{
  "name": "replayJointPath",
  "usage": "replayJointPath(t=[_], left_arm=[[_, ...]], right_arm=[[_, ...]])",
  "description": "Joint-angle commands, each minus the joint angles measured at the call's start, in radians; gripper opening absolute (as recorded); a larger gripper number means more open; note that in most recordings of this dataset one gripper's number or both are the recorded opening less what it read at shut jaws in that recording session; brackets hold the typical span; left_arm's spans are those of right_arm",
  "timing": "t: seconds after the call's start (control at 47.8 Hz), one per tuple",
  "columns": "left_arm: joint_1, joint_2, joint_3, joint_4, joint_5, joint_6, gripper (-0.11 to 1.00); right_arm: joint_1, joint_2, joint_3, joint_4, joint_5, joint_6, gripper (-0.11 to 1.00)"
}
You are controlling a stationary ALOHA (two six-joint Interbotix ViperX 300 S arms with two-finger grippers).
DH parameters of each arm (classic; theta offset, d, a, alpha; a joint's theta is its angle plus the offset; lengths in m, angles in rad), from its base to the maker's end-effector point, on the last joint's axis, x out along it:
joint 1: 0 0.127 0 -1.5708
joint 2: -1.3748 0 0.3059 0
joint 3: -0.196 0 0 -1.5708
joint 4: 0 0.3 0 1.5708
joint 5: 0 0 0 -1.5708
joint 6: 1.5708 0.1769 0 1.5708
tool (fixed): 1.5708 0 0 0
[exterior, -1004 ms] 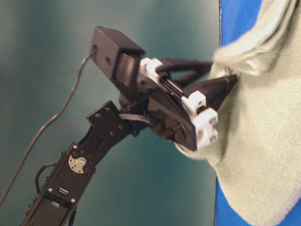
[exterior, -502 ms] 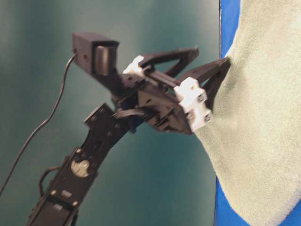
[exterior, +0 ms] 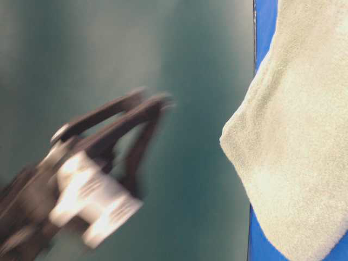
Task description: Fold a bath towel.
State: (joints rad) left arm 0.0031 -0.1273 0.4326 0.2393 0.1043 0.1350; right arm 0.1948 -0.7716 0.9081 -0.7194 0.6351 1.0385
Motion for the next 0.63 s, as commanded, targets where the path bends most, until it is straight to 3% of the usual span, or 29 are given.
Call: replayJointPath(t=[0.0,0.23,0.606], left_arm=[[-0.005,-0.123,0.054,-0.002,-0.035,-0.043,0.76],[-0.009,-0.436,0.295,-0.002,-0.123,-0.172,0.75],[-0.011,-0.894,0.609,-0.003,-0.137,-0.242,0.75]], right_arm=[[0.003,-0.028,-0.012,-0.046,-0.02,-0.002,0.64],[0.003,-0.121,-0.012,-0.126,-0.018,-0.009,0.64],[0.003,-0.227,0.061,-0.212,-0.038,0.005,0.64]])
